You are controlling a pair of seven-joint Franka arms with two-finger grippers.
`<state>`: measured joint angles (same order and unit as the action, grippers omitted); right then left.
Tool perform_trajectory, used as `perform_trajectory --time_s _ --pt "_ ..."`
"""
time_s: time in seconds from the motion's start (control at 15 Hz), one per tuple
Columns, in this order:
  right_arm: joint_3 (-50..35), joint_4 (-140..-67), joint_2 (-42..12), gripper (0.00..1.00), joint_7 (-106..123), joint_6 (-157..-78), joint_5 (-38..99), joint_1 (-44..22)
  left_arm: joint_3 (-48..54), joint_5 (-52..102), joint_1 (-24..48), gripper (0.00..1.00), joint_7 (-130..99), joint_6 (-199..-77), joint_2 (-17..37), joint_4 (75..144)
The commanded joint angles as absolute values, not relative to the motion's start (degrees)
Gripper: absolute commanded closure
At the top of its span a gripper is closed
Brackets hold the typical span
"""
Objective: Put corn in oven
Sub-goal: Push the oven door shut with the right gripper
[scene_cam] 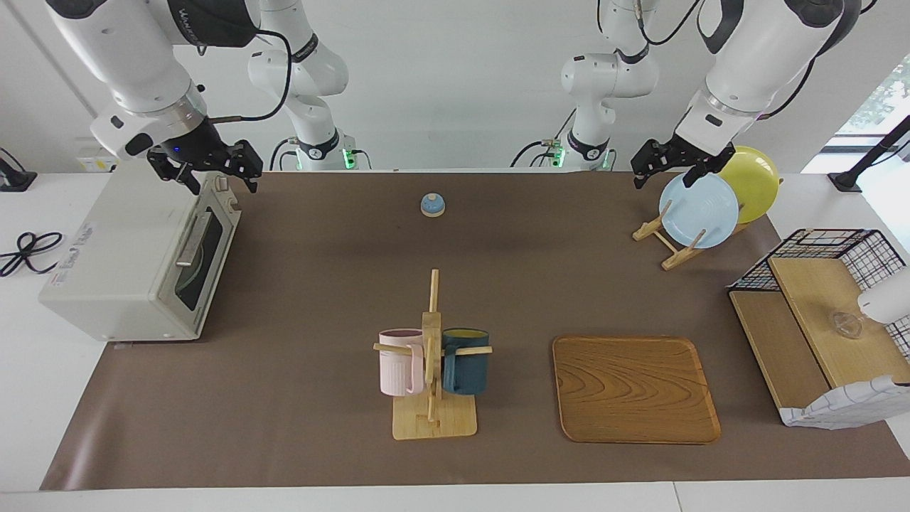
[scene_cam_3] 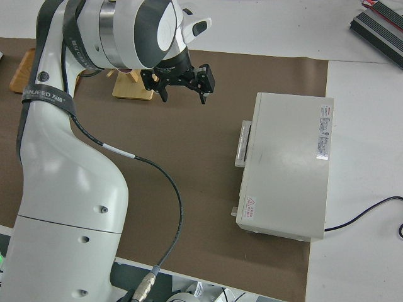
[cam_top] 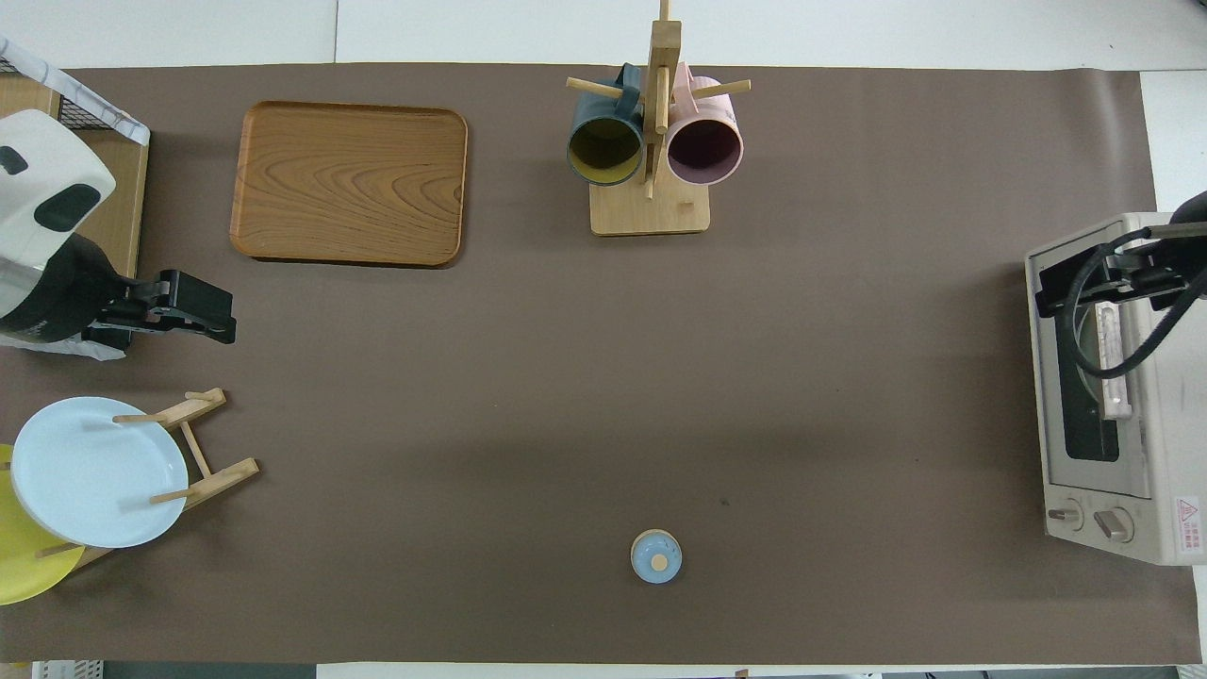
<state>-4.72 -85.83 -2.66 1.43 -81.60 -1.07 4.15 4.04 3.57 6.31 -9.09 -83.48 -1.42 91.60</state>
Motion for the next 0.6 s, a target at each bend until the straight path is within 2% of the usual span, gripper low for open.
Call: perform_trajectory --time_s 0.0,0.2,0.33,0.53 --pt "-5.6 -85.9 -2.8 0.0 0.7 -82.6 0.1 5.6 4.3 3.2 5.7 0.0 -8.4 -83.1 -2.2 91.8" --pt "-5.5 -85.9 -2.4 0.0 0.7 -82.7 0.1 4.9 4.3 3.2 5.8 0.0 -8.4 -82.9 -2.1 91.8" --pt "-2.7 -85.8 -2.3 0.0 -0.3 -82.7 -0.3 1.3 4.3 3.2 5.9 0.0 -8.4 -82.9 -2.1 91.8" --pt "-1.8 -84.9 -2.6 0.0 -2.6 -82.4 -0.3 -0.1 4.3 3.2 5.7 0.0 -8.3 -82.9 -2.1 91.8"
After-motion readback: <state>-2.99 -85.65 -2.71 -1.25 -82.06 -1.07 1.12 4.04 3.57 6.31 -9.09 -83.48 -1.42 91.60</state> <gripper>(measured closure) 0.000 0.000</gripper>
